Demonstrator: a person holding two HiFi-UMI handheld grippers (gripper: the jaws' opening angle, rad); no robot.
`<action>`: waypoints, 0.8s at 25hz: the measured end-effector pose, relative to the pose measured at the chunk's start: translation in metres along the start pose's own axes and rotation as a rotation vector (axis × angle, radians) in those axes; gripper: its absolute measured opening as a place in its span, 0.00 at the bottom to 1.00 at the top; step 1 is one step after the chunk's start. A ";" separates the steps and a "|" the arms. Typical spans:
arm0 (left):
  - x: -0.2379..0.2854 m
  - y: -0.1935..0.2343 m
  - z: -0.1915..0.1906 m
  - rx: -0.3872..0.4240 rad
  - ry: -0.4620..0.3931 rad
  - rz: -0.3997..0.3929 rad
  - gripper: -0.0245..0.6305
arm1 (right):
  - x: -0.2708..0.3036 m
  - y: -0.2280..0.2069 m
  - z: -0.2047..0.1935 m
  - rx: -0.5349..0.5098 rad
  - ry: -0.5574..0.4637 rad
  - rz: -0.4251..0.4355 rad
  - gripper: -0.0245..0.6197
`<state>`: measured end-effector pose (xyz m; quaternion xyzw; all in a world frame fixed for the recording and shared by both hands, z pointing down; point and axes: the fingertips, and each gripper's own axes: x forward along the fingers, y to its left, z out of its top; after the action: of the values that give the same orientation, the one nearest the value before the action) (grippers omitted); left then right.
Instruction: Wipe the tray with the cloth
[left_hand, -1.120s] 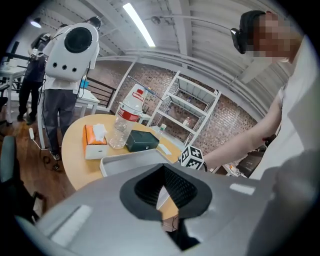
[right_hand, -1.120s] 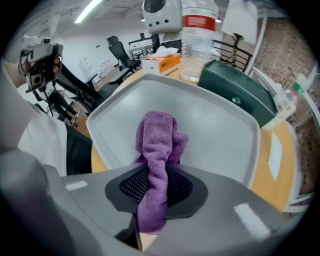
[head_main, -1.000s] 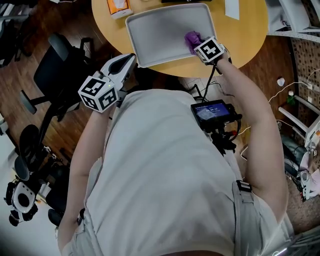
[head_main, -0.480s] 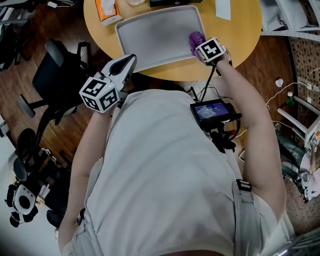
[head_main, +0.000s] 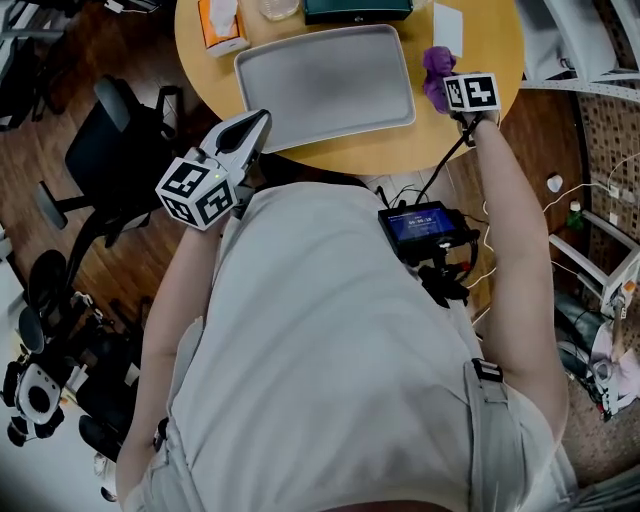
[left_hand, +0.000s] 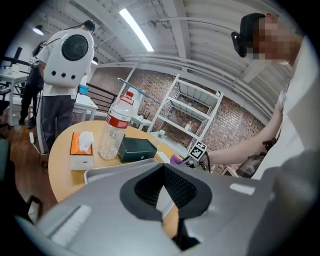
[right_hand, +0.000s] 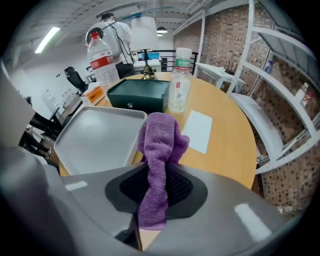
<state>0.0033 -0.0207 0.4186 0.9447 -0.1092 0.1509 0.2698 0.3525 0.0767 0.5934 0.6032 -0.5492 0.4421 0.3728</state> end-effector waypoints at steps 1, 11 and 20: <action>0.000 0.001 0.001 0.001 -0.002 0.007 0.04 | 0.007 -0.009 -0.003 0.004 0.026 -0.015 0.15; -0.020 0.002 0.000 -0.004 -0.009 0.075 0.04 | 0.050 -0.013 -0.047 -0.056 0.172 -0.030 0.15; -0.009 0.011 0.008 0.009 -0.026 0.043 0.04 | 0.021 -0.011 -0.021 -0.075 -0.004 0.022 0.30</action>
<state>-0.0063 -0.0329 0.4137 0.9453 -0.1326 0.1448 0.2606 0.3614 0.0910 0.6212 0.5836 -0.5728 0.4240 0.3892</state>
